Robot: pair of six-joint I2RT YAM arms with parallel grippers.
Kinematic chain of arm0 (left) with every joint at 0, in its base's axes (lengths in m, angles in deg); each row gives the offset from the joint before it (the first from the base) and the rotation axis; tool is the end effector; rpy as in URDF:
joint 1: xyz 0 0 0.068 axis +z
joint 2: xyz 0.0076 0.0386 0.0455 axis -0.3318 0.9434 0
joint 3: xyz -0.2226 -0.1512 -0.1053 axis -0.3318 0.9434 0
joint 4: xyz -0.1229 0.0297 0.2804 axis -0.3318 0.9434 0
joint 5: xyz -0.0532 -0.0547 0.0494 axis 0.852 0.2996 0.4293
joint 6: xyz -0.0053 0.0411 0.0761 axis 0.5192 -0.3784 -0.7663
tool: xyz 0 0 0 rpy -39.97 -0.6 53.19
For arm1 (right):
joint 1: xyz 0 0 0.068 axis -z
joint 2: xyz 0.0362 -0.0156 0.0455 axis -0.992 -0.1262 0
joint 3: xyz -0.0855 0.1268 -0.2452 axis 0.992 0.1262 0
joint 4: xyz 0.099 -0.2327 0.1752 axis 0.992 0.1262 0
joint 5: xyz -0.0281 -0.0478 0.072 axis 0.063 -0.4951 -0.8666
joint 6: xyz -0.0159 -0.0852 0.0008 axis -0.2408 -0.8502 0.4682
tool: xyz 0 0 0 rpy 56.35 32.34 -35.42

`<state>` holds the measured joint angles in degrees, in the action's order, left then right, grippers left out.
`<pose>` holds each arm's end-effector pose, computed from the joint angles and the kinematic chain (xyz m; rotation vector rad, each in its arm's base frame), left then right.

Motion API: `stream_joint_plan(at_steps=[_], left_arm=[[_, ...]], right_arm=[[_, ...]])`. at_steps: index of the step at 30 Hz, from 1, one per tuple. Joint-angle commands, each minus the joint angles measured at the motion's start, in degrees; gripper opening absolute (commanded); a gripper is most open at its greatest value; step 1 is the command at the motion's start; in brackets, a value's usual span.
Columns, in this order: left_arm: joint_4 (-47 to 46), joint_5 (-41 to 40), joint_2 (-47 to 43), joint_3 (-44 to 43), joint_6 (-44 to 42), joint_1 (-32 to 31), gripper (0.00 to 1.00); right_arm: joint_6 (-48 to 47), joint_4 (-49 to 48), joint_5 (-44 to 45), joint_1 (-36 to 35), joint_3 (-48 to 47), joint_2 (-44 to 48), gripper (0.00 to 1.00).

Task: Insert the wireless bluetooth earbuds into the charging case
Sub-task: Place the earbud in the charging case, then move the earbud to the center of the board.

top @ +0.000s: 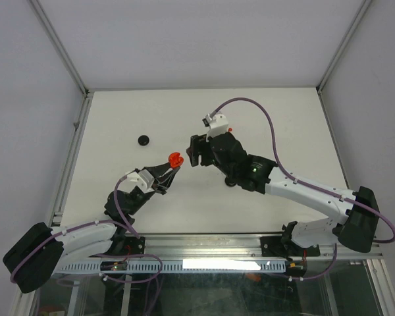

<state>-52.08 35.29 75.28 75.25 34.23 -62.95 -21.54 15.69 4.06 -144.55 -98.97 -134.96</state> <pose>0.1608 -0.1592 0.1904 0.5975 1.1518 -0.5888 0.2056 0.3169 0.3289 -0.4270 1.9060 0.5421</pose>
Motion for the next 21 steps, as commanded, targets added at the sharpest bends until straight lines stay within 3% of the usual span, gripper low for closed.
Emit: stream_joint_plan(at_steps=[1, 4, 12, 21], left_arm=[[9.7, -5.7, -6.2, -0.4, 1.7, -0.7, 0.00], [16.2, -7.7, -9.3, -0.8, 0.9, -0.7, 0.00], [15.5, -8.9, -6.7, -0.7, -1.2, -0.7, 0.00], [16.4, -7.8, -4.3, -1.6, -2.4, -0.7, 0.00]], right_arm=[[-2.8, 1.9, -3.0, 6.3, -3.3, 0.8, 0.69], [-4.1, 2.7, -3.4, 11.2, -3.5, -0.4, 0.69], [-5.5, 2.4, -6.0, 24.1, -5.2, -10.7, 0.68], [-4.6, 4.2, -6.3, 32.6, -13.7, -26.3, 0.62]])
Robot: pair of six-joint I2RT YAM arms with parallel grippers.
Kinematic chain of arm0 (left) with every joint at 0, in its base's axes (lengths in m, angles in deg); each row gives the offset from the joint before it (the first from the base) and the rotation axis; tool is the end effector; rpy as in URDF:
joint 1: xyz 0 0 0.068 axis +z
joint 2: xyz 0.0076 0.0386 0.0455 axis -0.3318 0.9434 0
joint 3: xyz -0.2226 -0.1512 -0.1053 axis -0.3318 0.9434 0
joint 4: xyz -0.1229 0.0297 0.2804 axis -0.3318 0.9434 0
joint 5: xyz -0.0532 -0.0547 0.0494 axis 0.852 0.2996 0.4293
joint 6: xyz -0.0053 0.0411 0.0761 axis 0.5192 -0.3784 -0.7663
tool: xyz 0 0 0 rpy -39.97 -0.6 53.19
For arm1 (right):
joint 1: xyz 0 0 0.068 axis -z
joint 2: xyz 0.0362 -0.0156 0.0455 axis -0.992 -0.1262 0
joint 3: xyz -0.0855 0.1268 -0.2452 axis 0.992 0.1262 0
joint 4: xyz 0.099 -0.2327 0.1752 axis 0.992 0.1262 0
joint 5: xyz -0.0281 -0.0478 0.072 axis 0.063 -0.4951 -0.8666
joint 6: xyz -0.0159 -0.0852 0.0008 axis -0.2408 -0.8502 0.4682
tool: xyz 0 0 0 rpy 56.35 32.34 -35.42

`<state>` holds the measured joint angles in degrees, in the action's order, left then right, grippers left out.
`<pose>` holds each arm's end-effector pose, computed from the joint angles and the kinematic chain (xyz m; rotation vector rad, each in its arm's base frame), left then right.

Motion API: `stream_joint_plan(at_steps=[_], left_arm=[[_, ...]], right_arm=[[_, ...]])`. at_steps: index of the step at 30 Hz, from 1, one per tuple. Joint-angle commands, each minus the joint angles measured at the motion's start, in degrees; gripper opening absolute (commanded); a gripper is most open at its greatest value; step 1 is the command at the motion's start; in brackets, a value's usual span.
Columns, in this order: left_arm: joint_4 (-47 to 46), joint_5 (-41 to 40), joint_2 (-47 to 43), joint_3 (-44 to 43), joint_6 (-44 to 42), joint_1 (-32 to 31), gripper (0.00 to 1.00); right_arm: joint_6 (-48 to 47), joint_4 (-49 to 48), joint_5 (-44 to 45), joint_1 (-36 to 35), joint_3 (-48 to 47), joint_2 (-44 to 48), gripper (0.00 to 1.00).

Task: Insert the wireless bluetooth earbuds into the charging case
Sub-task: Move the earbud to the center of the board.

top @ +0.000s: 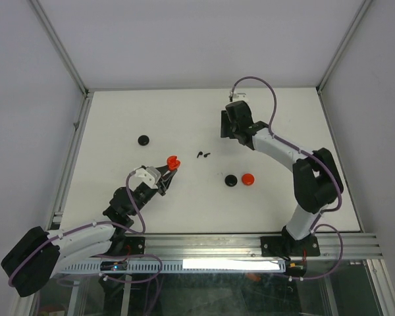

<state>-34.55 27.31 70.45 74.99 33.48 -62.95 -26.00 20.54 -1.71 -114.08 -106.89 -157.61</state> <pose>0.1708 -0.1541 0.1646 0.5900 1.3880 -0.4468 0.3993 0.2146 0.2180 -0.1454 2.2433 0.0667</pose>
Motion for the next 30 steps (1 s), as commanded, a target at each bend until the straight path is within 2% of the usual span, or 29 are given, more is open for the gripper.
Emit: stream_joint_plan(at_steps=[1, 13, 23, 30], left_arm=[[-0.7, 0.4, 0.8, -1.6, -1.8, -0.7, 0.00], [1.0, 1.7, 1.3, -2.3, -2.6, -0.7, 0.00], [2.7, 2.7, 0.2, -2.7, -2.6, -0.7, 0.00], [3.0, 2.9, 0.2, -2.8, -2.7, -0.7, 0.00]], right_arm=[[0.2, -0.2, -0.4, 2.6, -7.0, -5.4, 0.61], [1.5, 1.0, -1.0, 6.4, -18.1, -20.5, 0.50], [2.7, 3.1, -1.6, 7.1, -24.6, -28.4, 0.41], [2.9, 3.8, -1.8, 7.0, -24.0, -29.6, 0.35]])
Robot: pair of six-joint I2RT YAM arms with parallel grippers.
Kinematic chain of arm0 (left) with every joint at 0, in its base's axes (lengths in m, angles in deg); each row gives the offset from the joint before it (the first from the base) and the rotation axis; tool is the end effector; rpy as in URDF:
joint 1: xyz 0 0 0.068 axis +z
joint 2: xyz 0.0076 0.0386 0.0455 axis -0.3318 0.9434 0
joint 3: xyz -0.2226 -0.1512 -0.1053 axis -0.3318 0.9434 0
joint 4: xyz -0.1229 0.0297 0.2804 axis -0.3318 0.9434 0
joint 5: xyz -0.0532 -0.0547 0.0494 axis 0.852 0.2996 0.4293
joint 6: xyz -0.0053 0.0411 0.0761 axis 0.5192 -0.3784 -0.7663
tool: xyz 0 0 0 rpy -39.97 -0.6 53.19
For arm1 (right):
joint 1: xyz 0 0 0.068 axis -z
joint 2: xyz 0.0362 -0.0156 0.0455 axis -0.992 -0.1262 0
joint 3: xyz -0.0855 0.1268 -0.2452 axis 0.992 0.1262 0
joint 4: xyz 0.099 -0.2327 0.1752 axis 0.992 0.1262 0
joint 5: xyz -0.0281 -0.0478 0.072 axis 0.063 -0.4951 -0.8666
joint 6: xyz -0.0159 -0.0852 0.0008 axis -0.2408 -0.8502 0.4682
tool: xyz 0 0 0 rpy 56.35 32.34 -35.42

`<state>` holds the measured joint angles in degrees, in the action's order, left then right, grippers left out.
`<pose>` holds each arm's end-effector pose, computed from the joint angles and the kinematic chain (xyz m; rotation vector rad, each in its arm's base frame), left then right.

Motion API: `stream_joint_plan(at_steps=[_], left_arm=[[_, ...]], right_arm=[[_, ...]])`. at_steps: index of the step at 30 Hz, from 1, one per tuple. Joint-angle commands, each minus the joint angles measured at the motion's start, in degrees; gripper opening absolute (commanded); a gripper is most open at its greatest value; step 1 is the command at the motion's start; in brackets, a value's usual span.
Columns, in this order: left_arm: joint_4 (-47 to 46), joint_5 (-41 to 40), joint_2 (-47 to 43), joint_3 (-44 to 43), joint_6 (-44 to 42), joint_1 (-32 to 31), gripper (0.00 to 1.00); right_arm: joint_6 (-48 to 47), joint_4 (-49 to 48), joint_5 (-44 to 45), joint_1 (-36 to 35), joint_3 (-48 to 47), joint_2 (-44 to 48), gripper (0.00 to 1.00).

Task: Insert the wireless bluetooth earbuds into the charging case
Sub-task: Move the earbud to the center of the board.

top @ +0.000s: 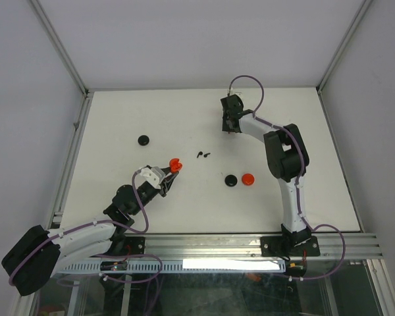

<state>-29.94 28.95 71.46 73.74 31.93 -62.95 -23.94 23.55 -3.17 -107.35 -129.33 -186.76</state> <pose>0.1730 -0.1591 0.1574 0.6648 1.4381 -0.4315 0.5146 0.2109 0.1157 -0.0208 2.4089 -0.0315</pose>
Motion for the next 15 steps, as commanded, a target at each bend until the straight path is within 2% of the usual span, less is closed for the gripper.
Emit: stream_joint_plan(at_steps=[1, 9, 15], left_arm=[[-1.6, 1.3, -0.9, -1.4, -1.1, -0.7, 0.00], [-1.1, 1.4, -1.1, -1.4, -1.4, -0.6, 0.00], [-0.9, 1.6, -1.3, -1.6, -1.4, -0.7, 0.00]], right_arm=[[0.8, 1.0, -0.3, 0.3, -1.2, -0.4, 0.34], [-0.2, 1.4, -3.2, -1.0, 4.7, 3.3, 0.17], [-2.3, 2.5, -6.4, -4.2, 10.6, 9.7, 0.16]])
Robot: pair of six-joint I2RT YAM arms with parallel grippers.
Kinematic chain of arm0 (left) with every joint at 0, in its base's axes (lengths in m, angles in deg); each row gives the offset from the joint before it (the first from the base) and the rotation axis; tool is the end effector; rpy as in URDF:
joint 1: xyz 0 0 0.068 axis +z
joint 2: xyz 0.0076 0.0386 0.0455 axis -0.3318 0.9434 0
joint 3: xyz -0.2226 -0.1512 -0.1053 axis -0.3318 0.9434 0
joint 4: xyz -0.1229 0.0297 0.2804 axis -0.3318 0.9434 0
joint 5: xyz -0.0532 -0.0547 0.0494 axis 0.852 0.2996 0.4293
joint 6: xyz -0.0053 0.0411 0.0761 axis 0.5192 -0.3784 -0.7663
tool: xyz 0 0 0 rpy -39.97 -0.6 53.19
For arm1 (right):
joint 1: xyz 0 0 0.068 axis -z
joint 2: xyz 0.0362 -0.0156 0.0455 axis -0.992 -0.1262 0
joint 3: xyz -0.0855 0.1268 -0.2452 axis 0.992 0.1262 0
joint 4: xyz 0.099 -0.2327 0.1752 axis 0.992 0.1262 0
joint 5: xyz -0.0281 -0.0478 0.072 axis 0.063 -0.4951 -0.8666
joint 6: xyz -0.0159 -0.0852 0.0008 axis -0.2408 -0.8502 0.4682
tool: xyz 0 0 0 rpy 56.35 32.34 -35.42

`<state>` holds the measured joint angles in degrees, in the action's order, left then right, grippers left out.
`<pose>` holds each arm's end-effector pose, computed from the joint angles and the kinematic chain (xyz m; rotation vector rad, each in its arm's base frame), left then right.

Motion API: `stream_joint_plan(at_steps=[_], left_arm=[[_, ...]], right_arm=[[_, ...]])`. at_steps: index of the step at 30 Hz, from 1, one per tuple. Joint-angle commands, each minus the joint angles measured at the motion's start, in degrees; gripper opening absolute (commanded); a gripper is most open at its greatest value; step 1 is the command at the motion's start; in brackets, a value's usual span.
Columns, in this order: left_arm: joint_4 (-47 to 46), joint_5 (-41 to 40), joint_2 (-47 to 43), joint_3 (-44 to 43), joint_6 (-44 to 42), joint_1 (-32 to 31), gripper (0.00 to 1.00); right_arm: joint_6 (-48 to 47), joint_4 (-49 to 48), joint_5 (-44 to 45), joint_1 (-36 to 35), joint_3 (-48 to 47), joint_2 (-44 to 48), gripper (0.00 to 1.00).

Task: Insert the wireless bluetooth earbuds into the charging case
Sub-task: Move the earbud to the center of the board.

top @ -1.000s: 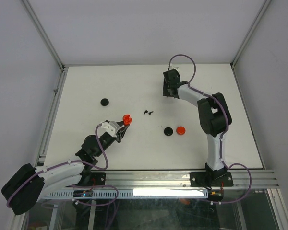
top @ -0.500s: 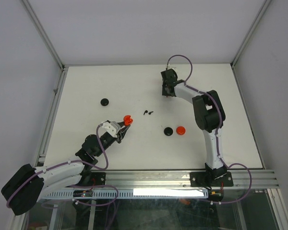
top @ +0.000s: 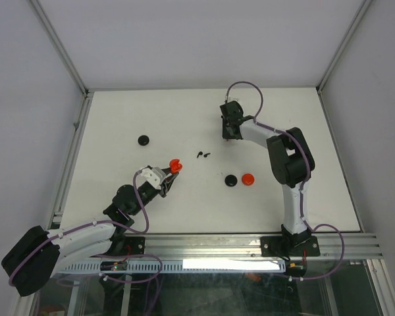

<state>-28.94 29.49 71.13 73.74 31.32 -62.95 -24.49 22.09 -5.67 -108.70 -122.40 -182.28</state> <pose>0.1723 -0.1595 0.1560 0.6846 1.4417 -0.4283 0.4859 0.2151 0.1137 -0.0837 2.4373 0.0165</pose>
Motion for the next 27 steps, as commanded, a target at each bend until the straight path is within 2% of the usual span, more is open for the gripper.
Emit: stream_joint_plan(at_steps=[1, 6, 18, 27], left_arm=[[-1.8, 1.1, -1.1, -1.5, -0.9, -0.7, 0.00], [-1.4, 1.2, -2.0, -1.4, -0.7, -0.7, 0.00], [-1.7, -1.2, -4.2, -0.4, -0.2, -0.7, 0.00], [-2.7, -2.6, -4.7, 0.2, -0.1, -0.6, 0.00]], right_arm=[[-2.0, 4.1, -4.5, -3.6, 4.7, 6.6, 0.16], [-3.7, 6.3, -7.5, -9.1, 9.1, 12.2, 0.16], [-4.7, 12.3, -7.3, -21.9, 16.5, 19.2, 0.17], [-3.6, 14.8, -6.6, -26.5, 21.1, 21.3, 0.19]])
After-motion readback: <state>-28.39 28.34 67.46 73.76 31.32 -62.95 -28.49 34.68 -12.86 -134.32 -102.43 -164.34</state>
